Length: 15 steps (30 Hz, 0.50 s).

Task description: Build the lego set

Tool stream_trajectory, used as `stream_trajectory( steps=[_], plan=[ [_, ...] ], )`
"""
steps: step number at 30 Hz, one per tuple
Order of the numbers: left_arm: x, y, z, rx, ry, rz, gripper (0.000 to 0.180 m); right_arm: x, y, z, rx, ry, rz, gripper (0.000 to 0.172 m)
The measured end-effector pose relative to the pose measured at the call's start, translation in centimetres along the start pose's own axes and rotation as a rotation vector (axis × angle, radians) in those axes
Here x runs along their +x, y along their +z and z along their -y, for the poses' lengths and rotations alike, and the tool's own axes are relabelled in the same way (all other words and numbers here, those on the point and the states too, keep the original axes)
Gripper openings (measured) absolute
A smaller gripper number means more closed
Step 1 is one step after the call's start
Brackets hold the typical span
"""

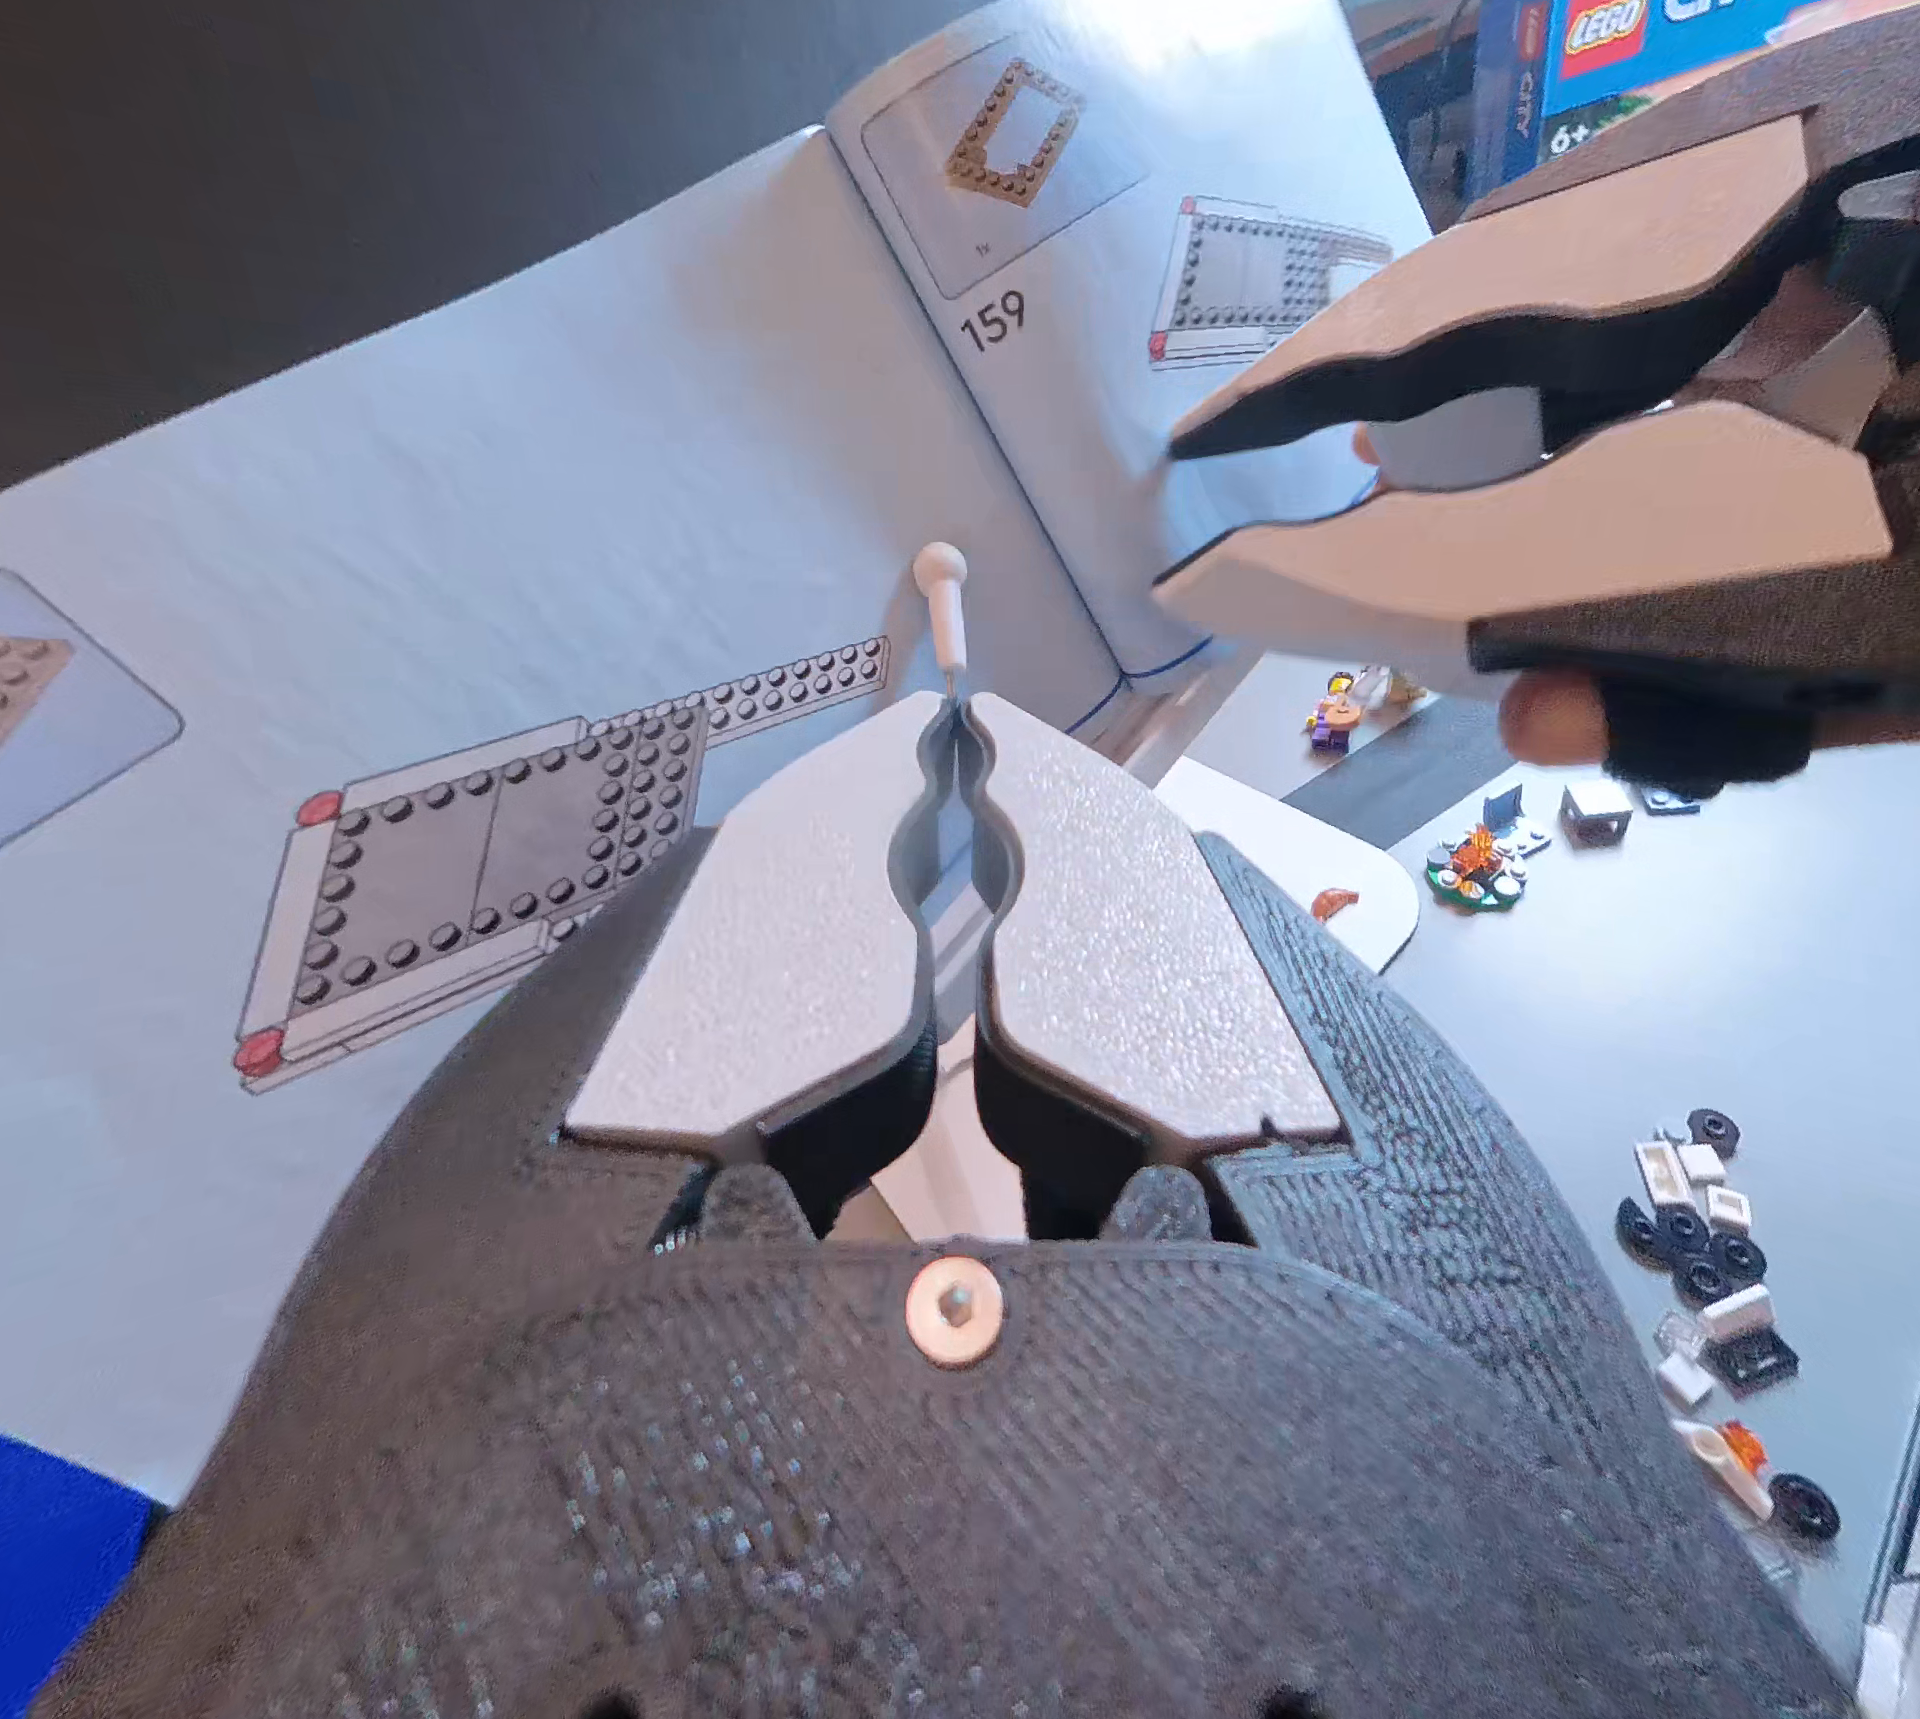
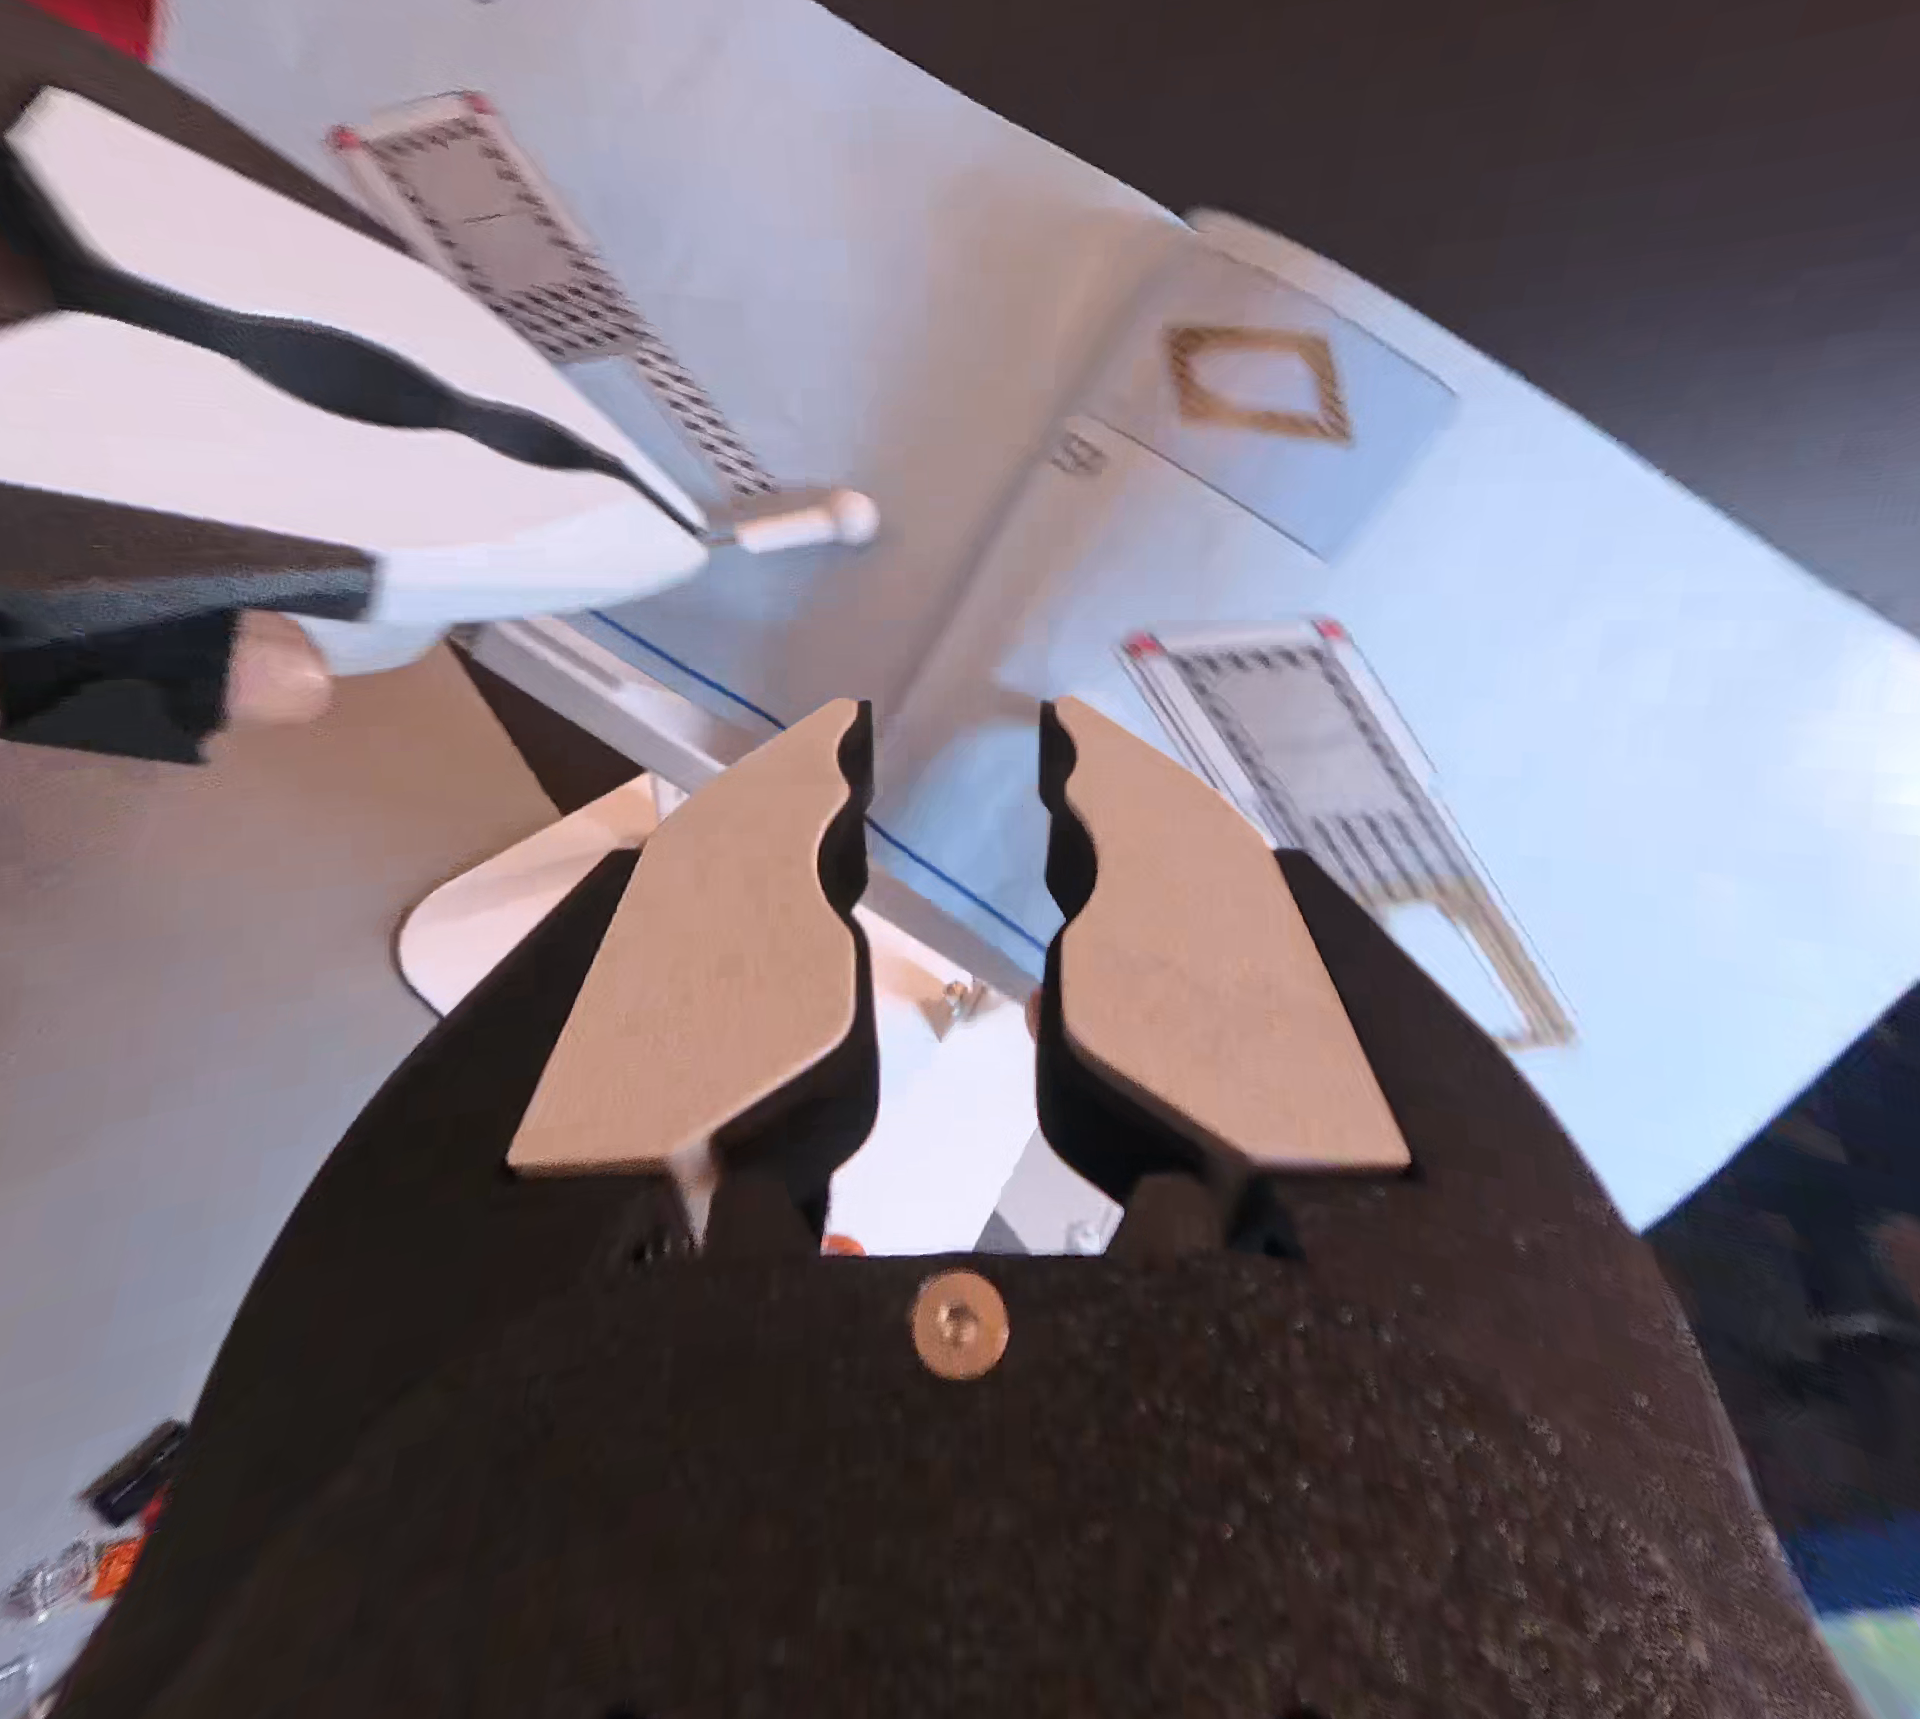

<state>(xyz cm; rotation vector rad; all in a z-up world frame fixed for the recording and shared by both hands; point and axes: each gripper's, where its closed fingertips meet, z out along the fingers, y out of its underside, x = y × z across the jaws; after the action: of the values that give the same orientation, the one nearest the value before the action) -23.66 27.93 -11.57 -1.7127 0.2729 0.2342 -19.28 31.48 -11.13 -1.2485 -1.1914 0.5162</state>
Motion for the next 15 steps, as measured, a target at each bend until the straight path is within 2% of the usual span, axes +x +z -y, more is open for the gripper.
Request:
stream_trajectory(
  steps=[5, 7, 10, 12, 15],
  plan=[
    [-0.2, 0.2, 0.0, -0.019, 0.013, -0.028, 0.000, 4.7, 0.2, -4.7, -0.095, 0.149, -0.119, 0.036],
    [-0.3, 0.3, 0.1, -0.056, 0.046, 0.000, 0.000, 6.2, 0.0, -5.6, -0.068, 0.191, -0.150, 0.033],
    [-0.1, 0.2, 0.5, -0.117, 0.126, 0.086, 0.000, 8.2, -0.9, -6.5, -0.023, 0.300, -0.181, 0.038],
    [1.1, 0.3, 1.8, -0.082, 0.189, 0.101, 0.000, 9.0, -1.3, -6.9, 0.014, 0.390, -0.174, 0.039],
    [3.7, 1.7, 2.8, -0.083, 0.210, 0.044, 0.000, 9.7, -1.7, -8.1, 0.015, 0.483, -0.183, 0.046]
  ],
)
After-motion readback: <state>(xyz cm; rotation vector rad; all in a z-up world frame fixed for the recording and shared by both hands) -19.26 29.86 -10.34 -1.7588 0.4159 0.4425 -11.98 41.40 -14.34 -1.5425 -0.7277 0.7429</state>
